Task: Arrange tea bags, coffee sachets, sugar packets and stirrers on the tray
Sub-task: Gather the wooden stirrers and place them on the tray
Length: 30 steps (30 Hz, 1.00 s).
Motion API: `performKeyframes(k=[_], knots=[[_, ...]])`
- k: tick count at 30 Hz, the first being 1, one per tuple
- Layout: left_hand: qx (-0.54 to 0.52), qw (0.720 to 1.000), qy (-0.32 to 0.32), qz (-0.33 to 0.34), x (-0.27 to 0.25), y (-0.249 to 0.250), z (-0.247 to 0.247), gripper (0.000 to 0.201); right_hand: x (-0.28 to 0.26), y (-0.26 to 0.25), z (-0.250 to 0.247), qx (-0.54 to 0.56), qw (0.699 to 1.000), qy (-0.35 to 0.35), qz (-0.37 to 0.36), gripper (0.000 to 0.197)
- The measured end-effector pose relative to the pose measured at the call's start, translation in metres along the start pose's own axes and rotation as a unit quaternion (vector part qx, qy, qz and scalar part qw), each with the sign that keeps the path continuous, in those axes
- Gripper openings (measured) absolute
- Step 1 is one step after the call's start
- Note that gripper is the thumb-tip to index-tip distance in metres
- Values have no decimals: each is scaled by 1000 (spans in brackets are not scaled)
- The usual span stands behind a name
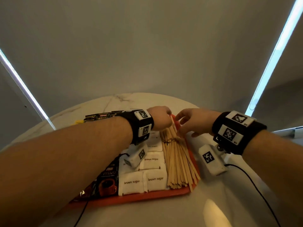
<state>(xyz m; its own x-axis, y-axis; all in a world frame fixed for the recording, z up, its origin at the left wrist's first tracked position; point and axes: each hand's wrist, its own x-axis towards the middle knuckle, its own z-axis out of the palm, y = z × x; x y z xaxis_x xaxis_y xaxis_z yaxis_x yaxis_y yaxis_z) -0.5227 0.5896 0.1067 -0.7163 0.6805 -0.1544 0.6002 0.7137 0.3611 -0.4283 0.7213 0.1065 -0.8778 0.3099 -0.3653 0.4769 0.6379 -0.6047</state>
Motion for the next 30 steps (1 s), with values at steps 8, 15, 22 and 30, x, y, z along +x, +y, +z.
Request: performKeyframes(k=[8, 15, 22, 30], knots=[[29, 996, -80, 17, 4, 11, 11, 34, -77, 17, 12, -126, 980, -133, -71, 105], [70, 995, -73, 3, -3, 11, 13, 56, -93, 21, 32, -277, 951, -112, -83, 135], [45, 998, -33, 15, -8, 7, 13, 71, -85, 20, 38, -265, 958, -60, -91, 99], [20, 999, -2, 38, -46, 4, 0, 56, -88, 29, 26, -209, 974, -70, -55, 99]])
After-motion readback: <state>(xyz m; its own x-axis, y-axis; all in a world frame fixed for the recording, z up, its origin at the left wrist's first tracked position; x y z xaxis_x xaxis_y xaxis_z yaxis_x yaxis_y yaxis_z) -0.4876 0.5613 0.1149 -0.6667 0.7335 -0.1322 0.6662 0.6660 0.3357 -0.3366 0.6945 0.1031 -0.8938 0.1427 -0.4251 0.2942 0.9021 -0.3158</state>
